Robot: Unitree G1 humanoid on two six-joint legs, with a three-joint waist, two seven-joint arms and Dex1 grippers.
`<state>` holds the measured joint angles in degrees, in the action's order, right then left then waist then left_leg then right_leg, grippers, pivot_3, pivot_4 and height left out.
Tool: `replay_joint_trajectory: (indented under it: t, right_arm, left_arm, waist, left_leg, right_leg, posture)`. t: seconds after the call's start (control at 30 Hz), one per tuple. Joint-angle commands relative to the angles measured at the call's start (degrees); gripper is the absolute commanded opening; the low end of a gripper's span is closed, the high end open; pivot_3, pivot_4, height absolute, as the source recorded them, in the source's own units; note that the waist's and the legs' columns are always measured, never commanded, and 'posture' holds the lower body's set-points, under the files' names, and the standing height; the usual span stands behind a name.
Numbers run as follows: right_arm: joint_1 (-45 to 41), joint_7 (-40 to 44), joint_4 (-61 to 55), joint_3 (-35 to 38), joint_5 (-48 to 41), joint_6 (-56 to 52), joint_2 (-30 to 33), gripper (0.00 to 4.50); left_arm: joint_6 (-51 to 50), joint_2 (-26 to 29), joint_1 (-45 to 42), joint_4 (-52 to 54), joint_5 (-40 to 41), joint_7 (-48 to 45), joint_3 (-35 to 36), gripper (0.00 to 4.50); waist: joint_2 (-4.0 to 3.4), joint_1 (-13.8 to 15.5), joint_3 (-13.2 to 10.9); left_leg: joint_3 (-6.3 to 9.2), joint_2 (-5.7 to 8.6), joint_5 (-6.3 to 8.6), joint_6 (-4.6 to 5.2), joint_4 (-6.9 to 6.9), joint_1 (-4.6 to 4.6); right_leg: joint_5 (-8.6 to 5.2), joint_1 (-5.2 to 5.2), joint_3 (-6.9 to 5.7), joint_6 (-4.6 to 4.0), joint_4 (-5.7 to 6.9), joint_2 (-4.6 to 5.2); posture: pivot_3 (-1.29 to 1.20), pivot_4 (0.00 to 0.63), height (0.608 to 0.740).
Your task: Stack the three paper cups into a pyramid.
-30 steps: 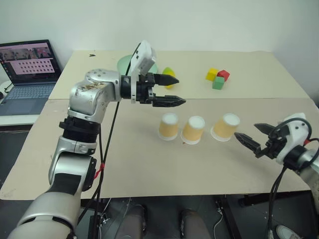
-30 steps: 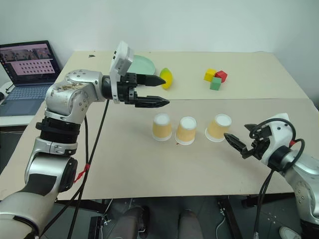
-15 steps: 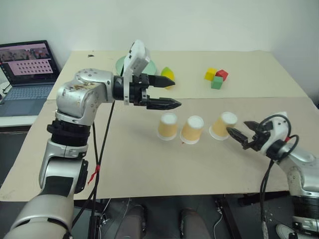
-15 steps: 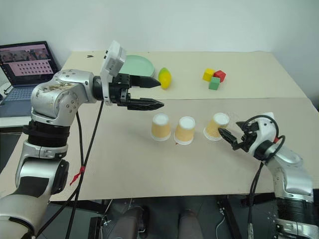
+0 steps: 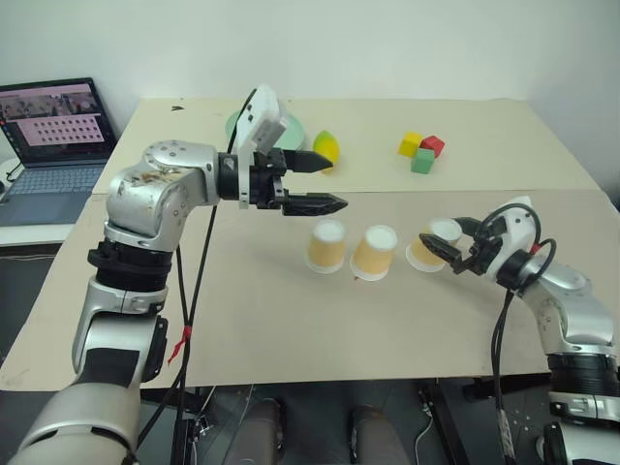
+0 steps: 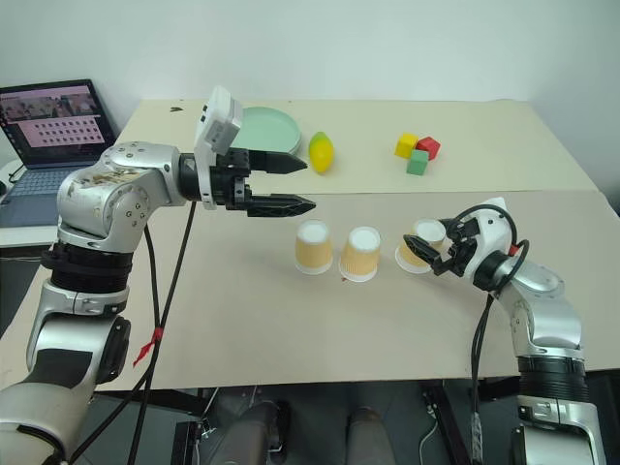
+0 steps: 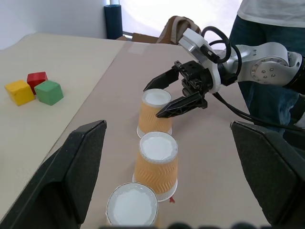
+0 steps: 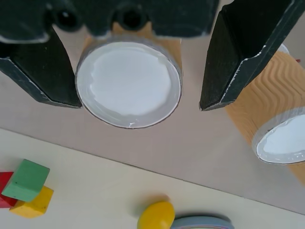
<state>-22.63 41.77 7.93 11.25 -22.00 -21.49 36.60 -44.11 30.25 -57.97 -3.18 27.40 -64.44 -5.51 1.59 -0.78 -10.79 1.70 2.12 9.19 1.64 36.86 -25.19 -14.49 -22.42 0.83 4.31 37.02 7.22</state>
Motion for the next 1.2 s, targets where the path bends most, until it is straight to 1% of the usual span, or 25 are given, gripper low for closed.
replay_joint_trajectory:
  t: [0.03, 0.1, 0.27, 0.4, 0.47, 0.57, 0.7, 0.77, 0.87, 0.97, 1.2]
  right_arm:
    - [-1.5, 0.2, 0.7, 0.5, 0.8, 2.2, 0.0, 3.42]
    - [-1.6, -0.1, 0.6, 0.4, 1.4, 2.5, 0.2, 2.88]
    - [-1.2, -0.3, -1.5, 0.9, 1.8, 1.7, 1.3, 2.88]
    - [-2.2, 0.0, -6.7, 2.4, 0.5, -1.9, 4.7, 2.88]
    - [-3.4, 0.5, -10.4, 2.6, -0.1, -5.1, 7.8, 2.88]
    - [-6.9, 1.5, -16.4, 1.3, -1.9, -12.9, 12.2, 2.88]
    - [-11.8, 2.8, -22.5, -2.8, -4.2, -21.6, 14.9, 2.88]
    - [-16.3, 3.2, -24.0, -4.9, -5.3, -24.7, 14.7, 2.88]
    - [-21.8, 2.8, -24.0, -6.9, -6.5, -28.3, 13.6, 2.88]
    - [-27.9, 1.1, -22.9, -9.4, -7.8, -32.1, 9.2, 2.88]
    - [-32.5, 0.3, -20.8, -12.7, -7.3, -34.0, 3.8, 2.88]
  left_arm:
    - [-0.2, 0.1, 0.0, 1.9, 1.4, 0.9, 1.6, 4.5]
    - [-0.4, 0.3, 0.4, 2.3, 1.5, 1.2, 1.6, 4.5]
    - [-1.2, 1.2, 0.8, 2.8, 2.3, 1.7, 2.1, 4.5]
    - [-1.5, 2.2, 0.9, 3.1, 3.0, 1.5, 2.0, 4.5]
    - [-1.7, 3.0, 1.3, 3.6, 3.4, 1.0, 1.9, 4.5]
    - [-2.7, 5.2, 2.7, 5.2, 4.3, -1.3, 1.5, 4.5]
    - [-3.2, 8.3, 5.0, 7.4, 5.1, -4.1, 0.8, 4.5]
    - [-2.7, 9.7, 6.1, 7.7, 4.7, -4.9, 0.5, 4.5]
    - [-1.9, 10.2, 6.9, 7.9, 4.2, -4.8, 0.2, 4.5]
    - [-1.9, 9.8, 8.0, 9.0, 4.5, -3.7, 0.3, 4.5]
    - [-2.0, 9.1, 9.4, 10.4, 4.6, -1.8, 0.4, 4.5]
  waist:
    - [0.0, 0.0, 0.0]
    - [0.0, 0.0, 0.0]
    - [0.0, 0.0, 0.0]
    - [-0.03, 0.0, 0.0]
    - [-0.05, 0.0, 0.0]
    - [-0.12, -0.2, -0.1]
    - [-0.14, -0.4, -0.1]
    - [-0.13, -0.3, -0.1]
    - [-0.2, -0.2, -0.1]
    - [-0.2, 0.0, -0.1]
    - [-0.19, 0.2, -0.1]
  left_leg:
    - [0.0, 0.0, 0.0, 0.0, 0.0, 0.0]
    - [0.0, 0.0, 0.0, 0.0, 0.0, 0.0]
    - [0.0, -0.01, 0.0, 0.0, 0.0, 0.0]
    - [0.0, 0.0, 0.0, 0.0, 0.0, 0.0]
    - [-0.01, 0.0, 0.0, 0.0, 0.0, 0.0]
    - [-0.03, -0.02, 0.0, 0.0, 0.0, -0.01]
    - [-0.07, -0.11, 0.01, -0.01, -0.06, 0.0]
    - [-0.02, -0.14, 0.0, -0.01, -0.05, -0.01]
    - [-0.13, -0.1, 0.0, -0.01, -0.05, -0.02]
    - [-0.11, -0.11, 0.0, -0.01, -0.05, -0.06]
    - [-0.07, -0.04, 0.0, 0.0, -0.04, -0.25]
  right_leg:
    - [0.0, 0.0, 0.0, 0.0, 0.01, 0.0]
    - [0.0, 0.0, 0.0, 0.0, 0.01, 0.0]
    - [0.0, -0.01, 0.0, 0.0, 0.02, 0.0]
    - [0.0, -0.03, 0.02, 0.0, 0.03, 0.0]
    - [0.0, -0.04, 0.02, 0.0, 0.03, 0.0]
    - [0.0, -0.07, 0.04, 0.0, 0.03, 0.01]
    - [0.0, -0.13, 0.06, -0.01, 0.04, -0.06]
    - [-0.01, -0.1, 0.01, -0.02, 0.03, -0.08]
    - [0.02, -0.17, 0.14, -0.05, 0.02, -0.04]
    - [0.02, -0.19, 0.11, -0.05, 0.0, -0.04]
    - [0.02, -0.35, 0.08, -0.05, 0.04, -0.02]
  posture:
    - [0.0, 0.15, 0.74]
    - [0.0, 0.15, 0.74]
    - [0.0, 0.15, 0.74]
    - [0.0, 0.15, 0.74]
    - [0.0, 0.15, 0.74]
    - [0.0, 0.15, 0.74]
    - [0.0, 0.15, 0.74]
    - [0.0, 0.15, 0.74]
    - [0.0, 0.15, 0.74]
    - [0.0, 0.15, 0.74]
    - [0.0, 0.15, 0.74]
